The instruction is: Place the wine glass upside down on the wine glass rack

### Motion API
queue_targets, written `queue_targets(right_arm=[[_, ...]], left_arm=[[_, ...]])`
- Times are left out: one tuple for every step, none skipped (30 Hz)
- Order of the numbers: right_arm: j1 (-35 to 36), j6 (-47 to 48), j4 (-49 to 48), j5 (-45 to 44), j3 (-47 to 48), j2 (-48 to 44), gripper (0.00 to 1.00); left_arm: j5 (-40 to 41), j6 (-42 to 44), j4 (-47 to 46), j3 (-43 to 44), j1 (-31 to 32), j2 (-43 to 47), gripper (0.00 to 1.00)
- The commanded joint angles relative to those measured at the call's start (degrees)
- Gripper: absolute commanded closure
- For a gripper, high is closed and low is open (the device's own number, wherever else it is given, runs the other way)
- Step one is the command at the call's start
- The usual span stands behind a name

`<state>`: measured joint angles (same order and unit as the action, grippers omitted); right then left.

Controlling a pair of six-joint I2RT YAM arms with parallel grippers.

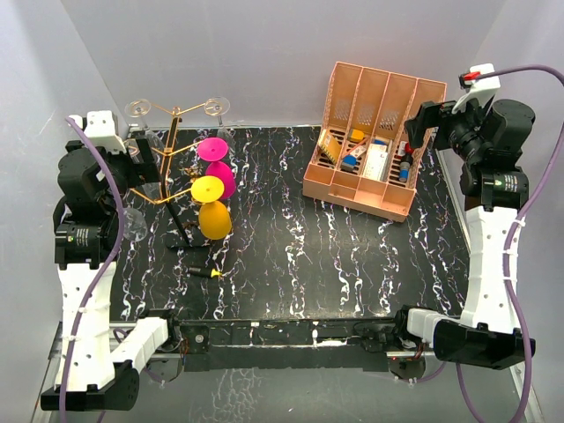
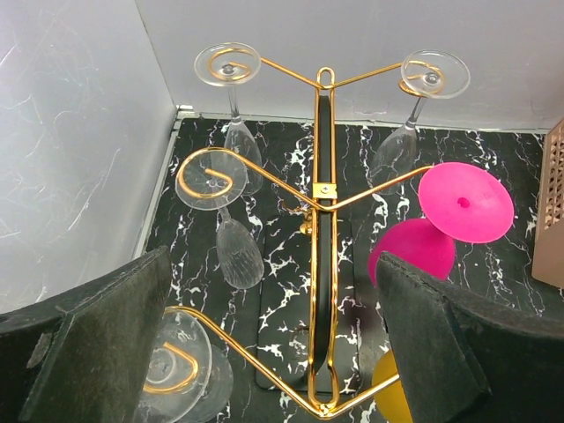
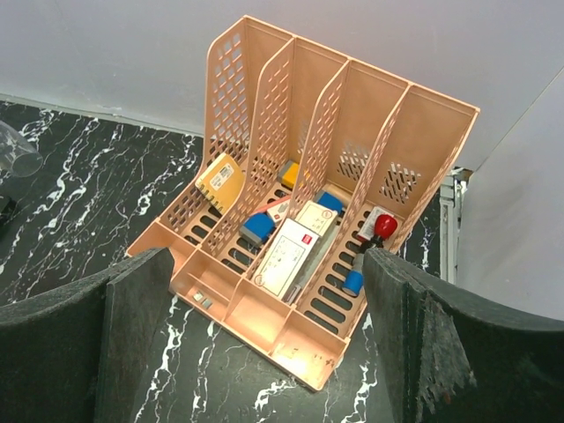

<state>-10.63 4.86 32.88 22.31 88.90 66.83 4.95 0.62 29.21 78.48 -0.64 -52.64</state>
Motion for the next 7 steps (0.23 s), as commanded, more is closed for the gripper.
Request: queue_targets(right_arm=[[-0.3,-0.6,-3.6,0.5,-0.2,-0.5,0.02],[-0.3,-0.8,-3.7,0.5,-0.3,-0.5,0.02],[-0.3,-0.9,-3.9,0.4,-0.3,-0.5,0.02],[-0.3,-1.1,-4.0,0.2,-0.3,-0.5,0.02],[-0.3,-1.0,-4.0,0.1,-0.3,-0.6,0.02],[-0.3,-1.0,-3.8,0.2,-0.3,-0.7,0.01],[-0.3,-0.8,-3.7,0.4,-0.2,-0.7,0.02]], left_arm=[[0.8,-0.2,-0.9,1.6,0.0,0.2,0.03],[0.9,-0.2,-0.9,1.7,0.0,0.1,0.03],[0.9,-0.2,-1.0,1.7,0.1,0.1,0.03],[0.9,-0.2,-0.9,1.7,0.1,0.2,0.03],[0.9,-0.2,-0.9,1.7,0.2,0.2,0.03],[0.9,-0.1,-1.0,1.6,0.1,0.2,0.03],[0.9,-0.1,-1.0,1.5,0.1,0.2,0.03]])
